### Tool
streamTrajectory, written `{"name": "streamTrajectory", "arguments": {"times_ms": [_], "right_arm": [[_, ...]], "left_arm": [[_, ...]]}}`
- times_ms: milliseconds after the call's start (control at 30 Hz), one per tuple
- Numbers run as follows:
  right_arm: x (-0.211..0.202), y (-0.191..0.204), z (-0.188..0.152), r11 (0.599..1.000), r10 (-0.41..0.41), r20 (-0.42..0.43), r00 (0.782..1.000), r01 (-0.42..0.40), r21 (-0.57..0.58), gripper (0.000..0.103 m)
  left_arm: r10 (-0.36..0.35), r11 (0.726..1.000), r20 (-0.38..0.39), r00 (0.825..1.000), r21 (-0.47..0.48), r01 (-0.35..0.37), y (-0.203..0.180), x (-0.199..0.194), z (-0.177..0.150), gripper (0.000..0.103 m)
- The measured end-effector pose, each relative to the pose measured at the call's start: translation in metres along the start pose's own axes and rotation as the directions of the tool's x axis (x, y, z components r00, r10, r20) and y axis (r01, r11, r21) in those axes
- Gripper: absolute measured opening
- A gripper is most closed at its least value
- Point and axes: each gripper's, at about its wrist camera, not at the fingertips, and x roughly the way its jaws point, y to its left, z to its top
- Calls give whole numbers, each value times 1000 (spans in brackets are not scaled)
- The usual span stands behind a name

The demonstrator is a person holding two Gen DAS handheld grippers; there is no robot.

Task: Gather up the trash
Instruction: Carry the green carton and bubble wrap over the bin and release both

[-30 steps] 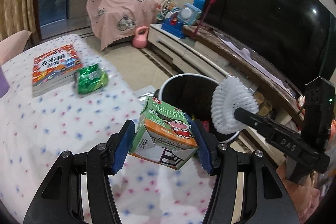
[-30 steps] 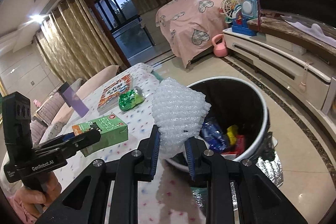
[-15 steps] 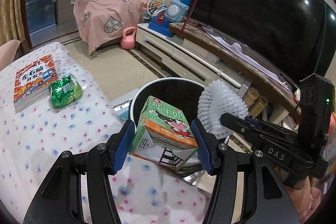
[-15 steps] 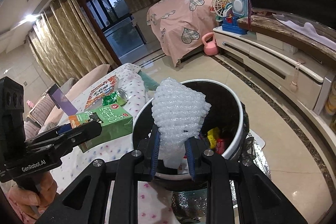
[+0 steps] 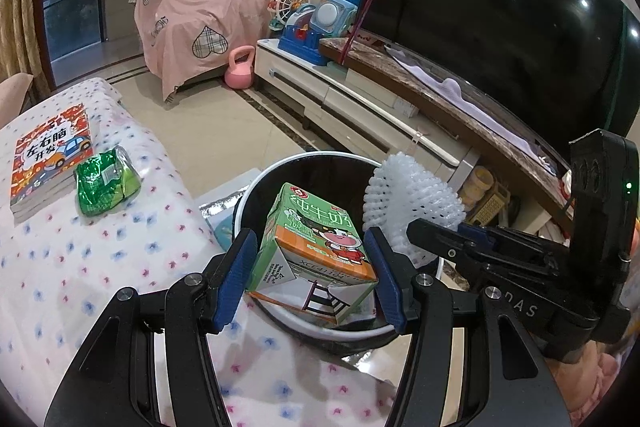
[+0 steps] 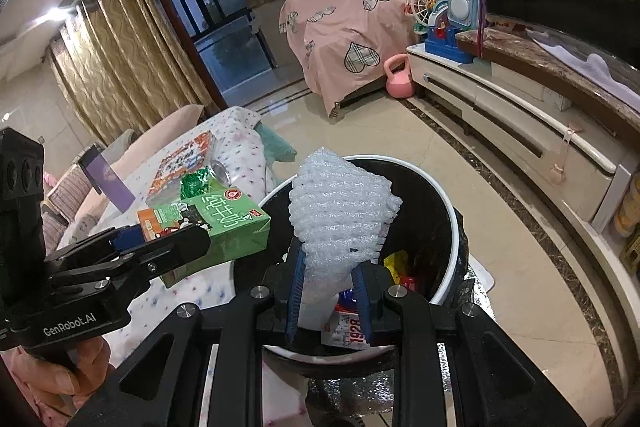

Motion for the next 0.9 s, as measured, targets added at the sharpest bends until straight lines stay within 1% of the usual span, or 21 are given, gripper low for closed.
{"name": "streamTrajectory", "arguments": {"times_ms": [433, 600, 767, 833, 900], "right_arm": [[11, -12, 5, 999, -35, -49, 998, 34, -10, 23], [17, -18, 6, 999, -43, -72, 996, 42, -7, 24], [20, -19, 5, 999, -49, -89, 995, 48, -16, 24], [21, -20, 5, 998, -54, -94, 994, 53, -20, 25], [23, -21, 6, 998, -65, -101, 993, 64, -20, 27]], "left_arm": [[10, 1000, -46, 999, -3, -10, 3, 22, 0, 56], [14, 1000, -76, 997, 2, -14, 3, 33, -1, 56], [17, 1000, -82, 996, 7, -16, 1, 36, -2, 56], [18, 1000, -86, 996, 8, -17, 2, 37, -1, 56], [3, 1000, -100, 995, 2, -3, 2, 38, -1, 57]]}}
